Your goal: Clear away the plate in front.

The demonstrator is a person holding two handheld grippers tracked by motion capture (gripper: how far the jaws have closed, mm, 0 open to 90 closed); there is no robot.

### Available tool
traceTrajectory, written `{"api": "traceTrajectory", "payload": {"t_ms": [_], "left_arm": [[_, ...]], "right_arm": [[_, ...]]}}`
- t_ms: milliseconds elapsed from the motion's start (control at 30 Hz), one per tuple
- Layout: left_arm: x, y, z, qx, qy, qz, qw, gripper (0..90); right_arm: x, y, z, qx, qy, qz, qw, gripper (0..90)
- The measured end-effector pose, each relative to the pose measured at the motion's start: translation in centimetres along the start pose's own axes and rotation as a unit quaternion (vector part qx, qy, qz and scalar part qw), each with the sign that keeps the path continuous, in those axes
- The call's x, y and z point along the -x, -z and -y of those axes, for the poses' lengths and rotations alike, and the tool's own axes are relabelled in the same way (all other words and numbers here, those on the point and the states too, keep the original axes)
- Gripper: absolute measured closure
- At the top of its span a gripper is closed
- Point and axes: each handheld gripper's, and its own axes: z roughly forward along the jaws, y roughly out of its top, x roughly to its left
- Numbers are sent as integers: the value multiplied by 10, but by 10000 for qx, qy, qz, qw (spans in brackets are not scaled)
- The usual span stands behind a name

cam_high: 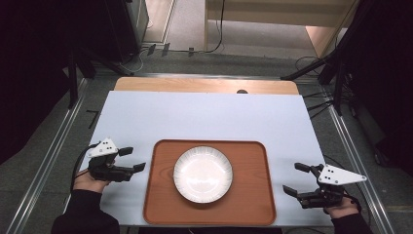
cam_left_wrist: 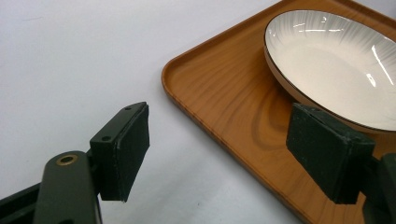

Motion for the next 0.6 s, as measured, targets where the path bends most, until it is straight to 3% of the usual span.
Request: {"api": "traceTrajectory", "payload": {"t_ms": [233,600], "left_arm": [[-7,5,7,91,10,78,9999,220],[-9,1,9,40,-19,145,9999,220]], "right_arm": [[0,1,0,38,10,14,10000,136],[0,1,-1,67,-8,12,10000,136]]}}
